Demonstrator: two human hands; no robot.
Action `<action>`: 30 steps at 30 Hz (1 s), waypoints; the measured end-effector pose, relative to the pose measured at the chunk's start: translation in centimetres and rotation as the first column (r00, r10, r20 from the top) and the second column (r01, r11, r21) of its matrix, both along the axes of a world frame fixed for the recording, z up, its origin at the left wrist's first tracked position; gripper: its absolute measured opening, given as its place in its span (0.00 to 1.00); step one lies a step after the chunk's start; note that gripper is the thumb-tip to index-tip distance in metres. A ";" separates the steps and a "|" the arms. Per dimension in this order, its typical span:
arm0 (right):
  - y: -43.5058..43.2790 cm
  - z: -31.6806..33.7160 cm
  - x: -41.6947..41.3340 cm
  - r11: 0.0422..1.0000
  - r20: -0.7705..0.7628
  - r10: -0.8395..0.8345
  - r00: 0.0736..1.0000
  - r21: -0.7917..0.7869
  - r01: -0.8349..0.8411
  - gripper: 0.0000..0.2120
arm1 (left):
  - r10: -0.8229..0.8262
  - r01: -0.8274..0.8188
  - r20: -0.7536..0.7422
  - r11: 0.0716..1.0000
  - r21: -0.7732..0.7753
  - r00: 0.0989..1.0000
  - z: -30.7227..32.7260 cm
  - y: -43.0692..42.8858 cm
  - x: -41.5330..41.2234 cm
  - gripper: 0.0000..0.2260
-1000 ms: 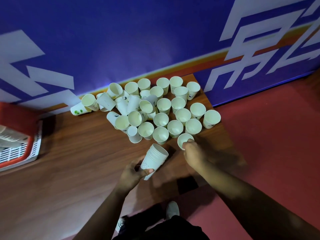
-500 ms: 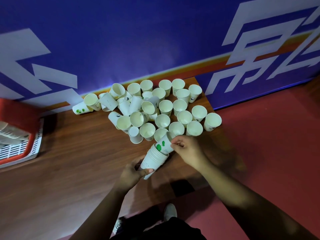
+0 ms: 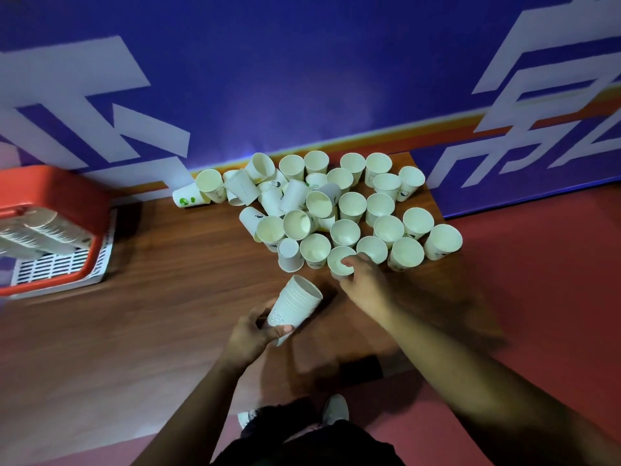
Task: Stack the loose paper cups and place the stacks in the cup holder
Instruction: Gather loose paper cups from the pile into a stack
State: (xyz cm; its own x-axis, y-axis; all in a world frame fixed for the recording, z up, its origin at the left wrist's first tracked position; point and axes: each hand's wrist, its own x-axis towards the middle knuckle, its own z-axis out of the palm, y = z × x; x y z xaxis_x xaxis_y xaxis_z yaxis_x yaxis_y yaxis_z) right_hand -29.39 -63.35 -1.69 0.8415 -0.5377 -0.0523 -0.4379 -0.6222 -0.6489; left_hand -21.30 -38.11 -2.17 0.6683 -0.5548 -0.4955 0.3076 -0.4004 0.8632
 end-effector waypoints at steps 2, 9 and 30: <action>0.1 -1.2 1.0 0.996 -0.102 0.044 0.994 -0.078 -0.052 0.16 | -0.001 0.001 -0.005 1.000 0.002 1.000 -0.1 1.1 0.6 0.25; 2.2 -2.8 1.3 0.958 -0.363 0.024 0.931 -0.257 -0.125 0.07 | -0.047 0.047 -0.001 0.999 0.024 0.999 -0.3 5.2 4.1 0.24; 14.7 5.1 2.8 0.901 -0.024 -0.219 0.975 0.378 0.212 0.07 | -0.354 0.357 0.070 0.934 -0.030 0.933 -0.6 5.6 10.5 0.32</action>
State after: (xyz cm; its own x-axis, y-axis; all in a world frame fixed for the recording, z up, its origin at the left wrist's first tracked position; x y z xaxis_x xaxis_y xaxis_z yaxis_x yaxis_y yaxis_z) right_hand -26.54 -48.67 3.39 0.7102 -0.6493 -0.2721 -0.5196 -0.2225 -0.8250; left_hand -10.85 -32.47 -2.76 0.4523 -0.7809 -0.4308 0.0973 -0.4369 0.8942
